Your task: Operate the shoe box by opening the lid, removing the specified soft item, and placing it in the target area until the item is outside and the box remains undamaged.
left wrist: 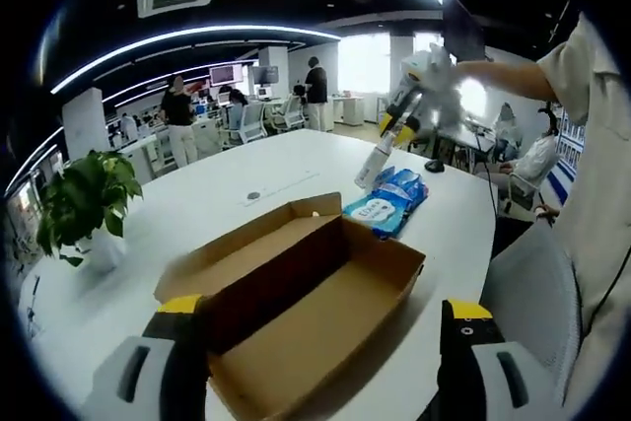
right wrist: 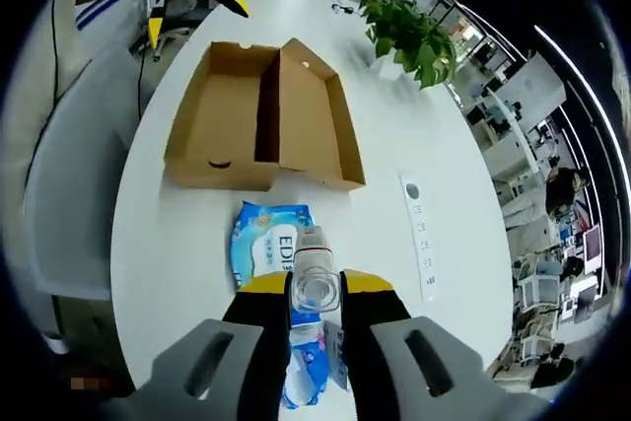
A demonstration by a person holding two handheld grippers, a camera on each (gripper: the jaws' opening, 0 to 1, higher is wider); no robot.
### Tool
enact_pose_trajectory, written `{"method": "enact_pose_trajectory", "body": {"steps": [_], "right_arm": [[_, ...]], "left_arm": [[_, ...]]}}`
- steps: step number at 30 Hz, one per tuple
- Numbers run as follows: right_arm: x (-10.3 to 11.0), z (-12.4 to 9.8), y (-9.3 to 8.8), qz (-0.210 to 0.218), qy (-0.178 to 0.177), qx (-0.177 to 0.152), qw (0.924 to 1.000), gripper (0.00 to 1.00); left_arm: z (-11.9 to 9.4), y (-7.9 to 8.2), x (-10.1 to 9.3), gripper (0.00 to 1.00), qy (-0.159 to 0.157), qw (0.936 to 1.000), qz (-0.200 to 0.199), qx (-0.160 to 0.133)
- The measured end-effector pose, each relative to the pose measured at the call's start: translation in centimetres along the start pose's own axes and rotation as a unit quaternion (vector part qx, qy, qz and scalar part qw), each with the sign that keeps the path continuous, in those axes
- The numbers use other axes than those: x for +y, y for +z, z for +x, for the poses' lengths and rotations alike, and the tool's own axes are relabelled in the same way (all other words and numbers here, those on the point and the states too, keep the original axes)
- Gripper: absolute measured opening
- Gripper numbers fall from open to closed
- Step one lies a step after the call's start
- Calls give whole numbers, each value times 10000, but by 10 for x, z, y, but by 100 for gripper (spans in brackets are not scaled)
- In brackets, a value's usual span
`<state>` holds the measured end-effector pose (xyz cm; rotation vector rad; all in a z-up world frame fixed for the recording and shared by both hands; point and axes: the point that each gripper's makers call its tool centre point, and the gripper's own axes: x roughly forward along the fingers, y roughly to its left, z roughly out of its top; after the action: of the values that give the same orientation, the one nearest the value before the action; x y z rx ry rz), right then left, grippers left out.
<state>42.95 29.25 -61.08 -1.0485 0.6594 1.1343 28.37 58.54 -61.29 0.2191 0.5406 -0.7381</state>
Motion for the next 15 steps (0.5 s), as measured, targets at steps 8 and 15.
{"method": "enact_pose_trajectory", "body": {"steps": [8,15], "right_arm": [[-12,20,-12,-127,212,439,9987,16],[-22,35,-16,-245,468,772,9956,16]], "left_arm": [[-11,-10,7,100,236,9996,-181,-22],[-17,-22,12,100,418,9987,-297,-4]]}}
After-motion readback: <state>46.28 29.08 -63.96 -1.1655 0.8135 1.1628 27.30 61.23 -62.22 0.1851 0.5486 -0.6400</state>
